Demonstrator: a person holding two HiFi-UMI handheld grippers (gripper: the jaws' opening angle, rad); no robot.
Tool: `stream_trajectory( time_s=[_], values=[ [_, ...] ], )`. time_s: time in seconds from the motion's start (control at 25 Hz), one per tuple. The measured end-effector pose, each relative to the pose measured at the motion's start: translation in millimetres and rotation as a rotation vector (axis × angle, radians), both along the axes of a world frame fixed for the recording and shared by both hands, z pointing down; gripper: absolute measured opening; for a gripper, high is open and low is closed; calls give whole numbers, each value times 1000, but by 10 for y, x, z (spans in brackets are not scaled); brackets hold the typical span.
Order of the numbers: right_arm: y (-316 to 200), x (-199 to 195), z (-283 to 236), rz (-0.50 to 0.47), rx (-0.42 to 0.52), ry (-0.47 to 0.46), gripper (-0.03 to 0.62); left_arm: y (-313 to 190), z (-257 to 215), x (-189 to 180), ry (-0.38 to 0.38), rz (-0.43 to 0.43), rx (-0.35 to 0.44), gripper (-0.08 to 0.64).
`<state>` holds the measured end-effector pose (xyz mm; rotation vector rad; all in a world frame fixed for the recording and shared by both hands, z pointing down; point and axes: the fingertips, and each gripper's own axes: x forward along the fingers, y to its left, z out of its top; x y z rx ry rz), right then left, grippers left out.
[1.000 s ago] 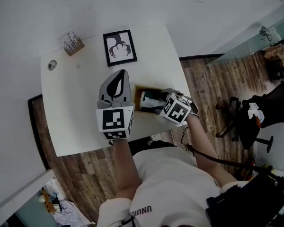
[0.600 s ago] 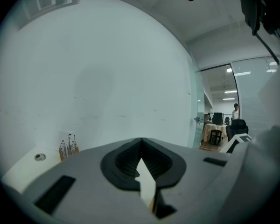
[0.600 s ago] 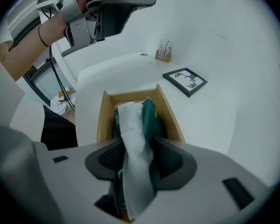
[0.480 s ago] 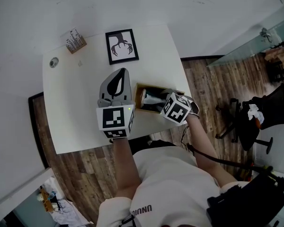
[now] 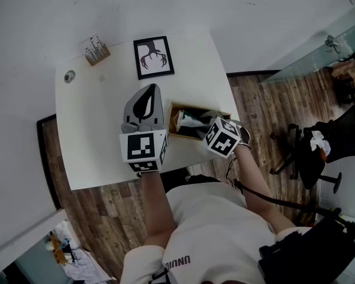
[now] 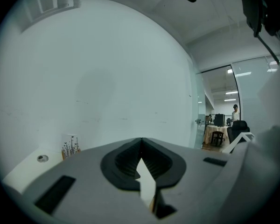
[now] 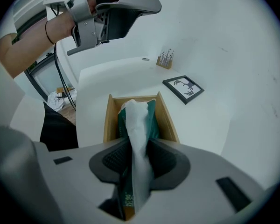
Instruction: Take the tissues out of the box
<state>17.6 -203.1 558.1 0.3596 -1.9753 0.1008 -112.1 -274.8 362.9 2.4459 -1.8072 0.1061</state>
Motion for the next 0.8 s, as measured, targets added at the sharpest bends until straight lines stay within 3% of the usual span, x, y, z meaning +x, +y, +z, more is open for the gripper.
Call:
stream_trajectory(
  time_s=[0.8],
  values=[
    [-66, 20, -533, 9, 119, -46, 126, 139, -105, -6, -19, -21, 27, 12]
  ],
)
